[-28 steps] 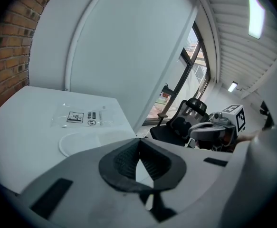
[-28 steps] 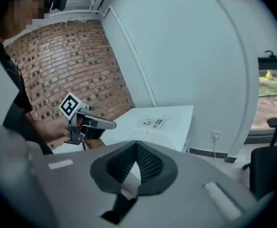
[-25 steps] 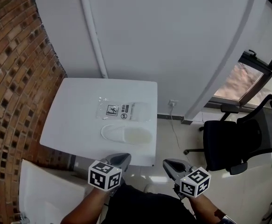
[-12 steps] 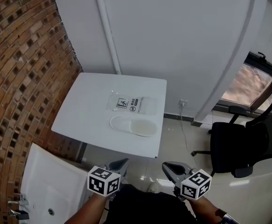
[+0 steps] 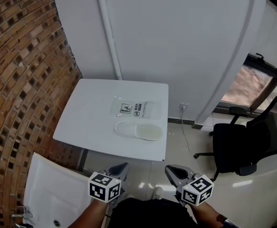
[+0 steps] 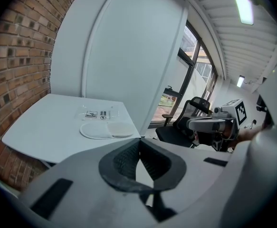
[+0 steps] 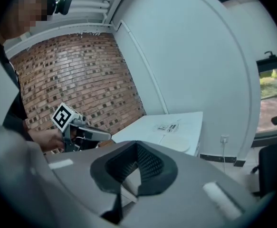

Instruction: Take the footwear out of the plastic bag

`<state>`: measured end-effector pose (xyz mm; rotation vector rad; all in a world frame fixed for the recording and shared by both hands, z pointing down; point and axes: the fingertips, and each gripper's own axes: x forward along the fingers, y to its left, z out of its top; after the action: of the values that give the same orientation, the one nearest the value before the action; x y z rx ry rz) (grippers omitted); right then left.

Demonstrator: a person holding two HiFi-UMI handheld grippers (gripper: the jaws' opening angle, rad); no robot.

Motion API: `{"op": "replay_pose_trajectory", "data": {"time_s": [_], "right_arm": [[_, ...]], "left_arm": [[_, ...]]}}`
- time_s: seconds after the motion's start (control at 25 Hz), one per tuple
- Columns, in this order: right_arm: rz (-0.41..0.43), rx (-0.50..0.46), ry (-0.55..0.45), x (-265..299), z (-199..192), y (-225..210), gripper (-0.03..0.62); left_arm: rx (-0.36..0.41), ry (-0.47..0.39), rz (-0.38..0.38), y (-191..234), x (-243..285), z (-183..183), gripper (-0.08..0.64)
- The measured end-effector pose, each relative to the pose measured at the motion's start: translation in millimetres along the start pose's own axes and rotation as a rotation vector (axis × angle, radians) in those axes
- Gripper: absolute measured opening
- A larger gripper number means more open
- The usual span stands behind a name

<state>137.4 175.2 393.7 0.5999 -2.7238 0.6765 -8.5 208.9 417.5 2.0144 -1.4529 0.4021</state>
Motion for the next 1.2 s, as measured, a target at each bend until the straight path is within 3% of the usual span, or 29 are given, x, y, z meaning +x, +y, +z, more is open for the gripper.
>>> {"op": "replay_pose_trajectory", "data": {"time_s": [0.36, 0.68, 1.2], "right_arm": [[-0.071, 0.003, 0.035, 11.8, -17.2, 37.8, 0.000], [-0.135, 0.024, 0.009, 10.7, -21.7, 59.5, 0.000], [-0.076, -0.017, 0.067, -0.9, -20.7, 61.4, 0.000]], "left_arm": [[0.008, -0.011, -0.064, 24.8, -17.4, -7.4, 0.006], [0.020, -0.012, -0.126, 29.9, -32.3, -16.6, 0.006], [-0.041, -0.064, -0.071, 21.2, -41.8, -14.9, 0.006]]}}
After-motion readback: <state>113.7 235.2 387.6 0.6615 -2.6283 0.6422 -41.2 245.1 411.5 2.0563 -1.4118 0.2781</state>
